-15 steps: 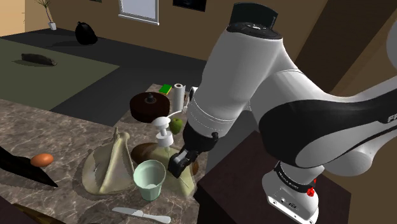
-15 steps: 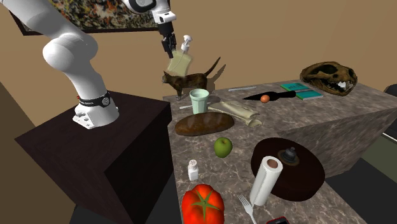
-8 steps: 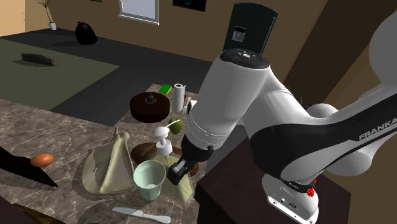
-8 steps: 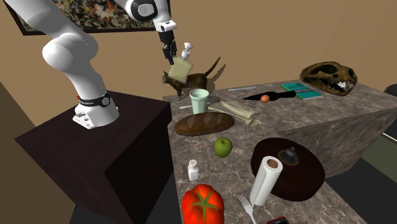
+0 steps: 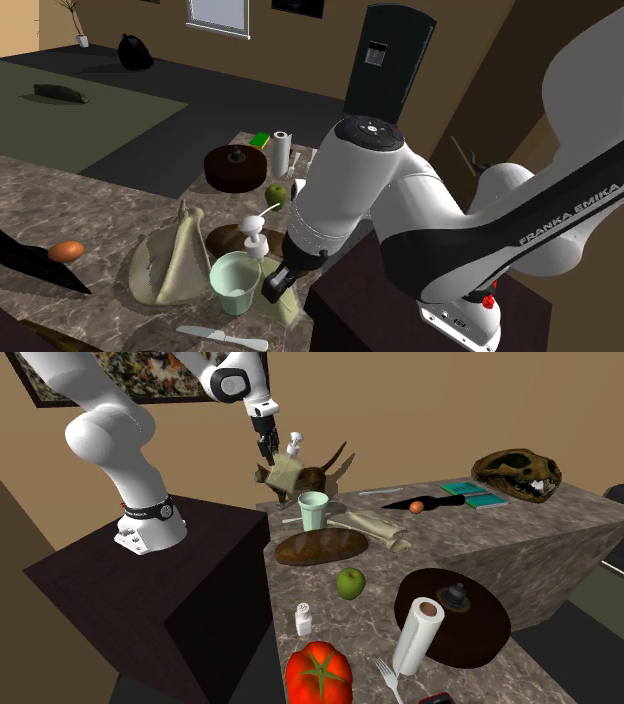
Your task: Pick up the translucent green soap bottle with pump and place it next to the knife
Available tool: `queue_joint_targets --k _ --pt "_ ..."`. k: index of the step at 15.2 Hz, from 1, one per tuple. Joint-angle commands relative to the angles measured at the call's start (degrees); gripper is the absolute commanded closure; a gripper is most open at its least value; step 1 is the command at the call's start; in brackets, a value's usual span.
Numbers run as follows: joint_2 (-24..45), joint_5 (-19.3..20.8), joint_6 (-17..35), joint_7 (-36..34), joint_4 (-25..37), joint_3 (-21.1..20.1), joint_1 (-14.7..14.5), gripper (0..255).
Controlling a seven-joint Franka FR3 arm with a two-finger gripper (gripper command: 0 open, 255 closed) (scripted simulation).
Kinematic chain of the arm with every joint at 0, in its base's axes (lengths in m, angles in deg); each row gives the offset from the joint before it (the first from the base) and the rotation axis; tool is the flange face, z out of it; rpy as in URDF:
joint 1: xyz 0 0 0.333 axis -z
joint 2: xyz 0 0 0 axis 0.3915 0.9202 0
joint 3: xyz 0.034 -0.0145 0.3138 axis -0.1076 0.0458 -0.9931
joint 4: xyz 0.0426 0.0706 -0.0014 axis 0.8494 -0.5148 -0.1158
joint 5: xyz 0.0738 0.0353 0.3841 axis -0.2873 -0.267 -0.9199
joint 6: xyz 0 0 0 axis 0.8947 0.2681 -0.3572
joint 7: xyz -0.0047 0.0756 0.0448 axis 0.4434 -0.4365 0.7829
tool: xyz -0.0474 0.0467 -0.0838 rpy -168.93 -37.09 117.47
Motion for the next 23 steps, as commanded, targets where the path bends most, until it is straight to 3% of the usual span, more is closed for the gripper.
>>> queue_joint_targets --k 1,8,13,15,18,23 --pt "1.5 0.7 2.0 -0.8 -0.6 -0.8 0.5 255" --pt "8.0 6.2 9.5 -5.1 -1.9 -4.2 4.3 255" --pt "13.6 15.4 14.6 -11.9 -2.3 -7.3 9.1 255" --pt "16.2 21.8 16.4 -16.7 -2.2 -8.3 11.4 255" --pt "20.6 35.1 18.2 -26.6 -1.4 -7.6 13.5 255" --pt "27.4 55.8 19.8 -42.4 1.2 1.4 8.4 255"
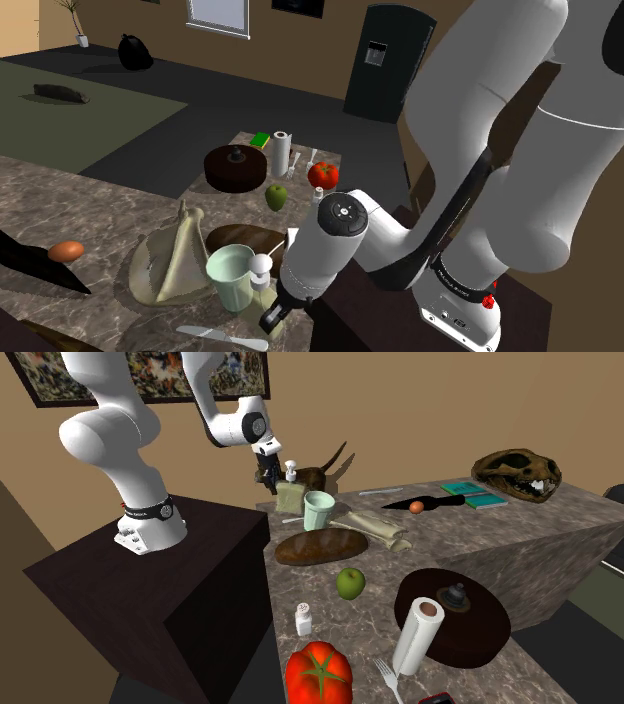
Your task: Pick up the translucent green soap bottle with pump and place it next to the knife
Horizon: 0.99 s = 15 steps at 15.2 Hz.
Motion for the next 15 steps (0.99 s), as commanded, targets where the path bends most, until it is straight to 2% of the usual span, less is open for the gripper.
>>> queue_joint_targets --k 1,10,15 --pt "2.0 6.3 0.6 -4.9 0.9 3.4 -2.3 255" --pt "12.2 30.5 3.1 -25.6 7.1 17.7 -13.5 255" --pt "12.2 30.5 3.1 -25.6 7.1 17.6 -13.4 255"
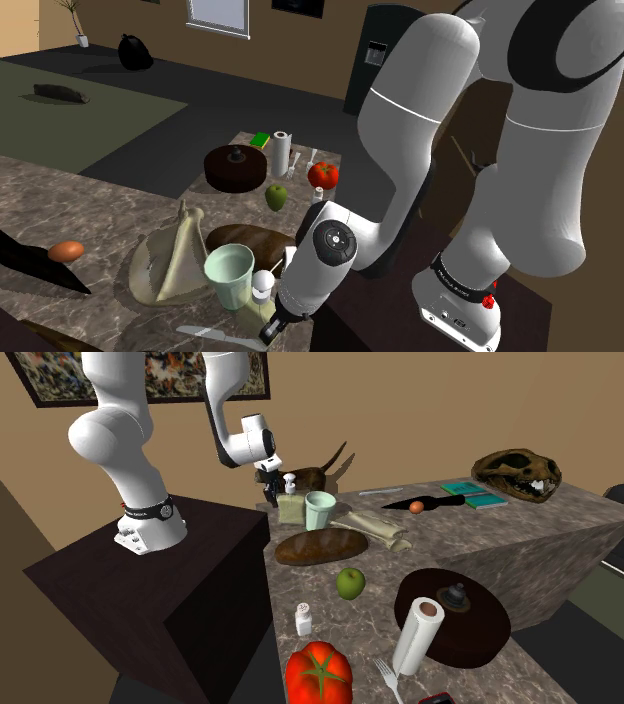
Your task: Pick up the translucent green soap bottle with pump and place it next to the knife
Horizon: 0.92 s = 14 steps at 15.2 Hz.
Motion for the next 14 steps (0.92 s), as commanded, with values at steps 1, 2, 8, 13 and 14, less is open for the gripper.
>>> queue_joint_targets --k 1,2,8,13,14 --pt "0.0 0.1 0.0 -0.1 0.0 0.1 0.0 255" --pt "0.0 0.1 0.0 -0.1 0.0 0.1 0.0 255" --pt "0.0 0.1 0.0 -0.1 0.1 0.1 0.0 0" --pt "-11.3 -24.3 -1.8 20.3 -7.6 -13.8 10.4 0" --pt "-11.2 -24.2 -1.8 20.2 -7.6 -14.0 10.6 0"
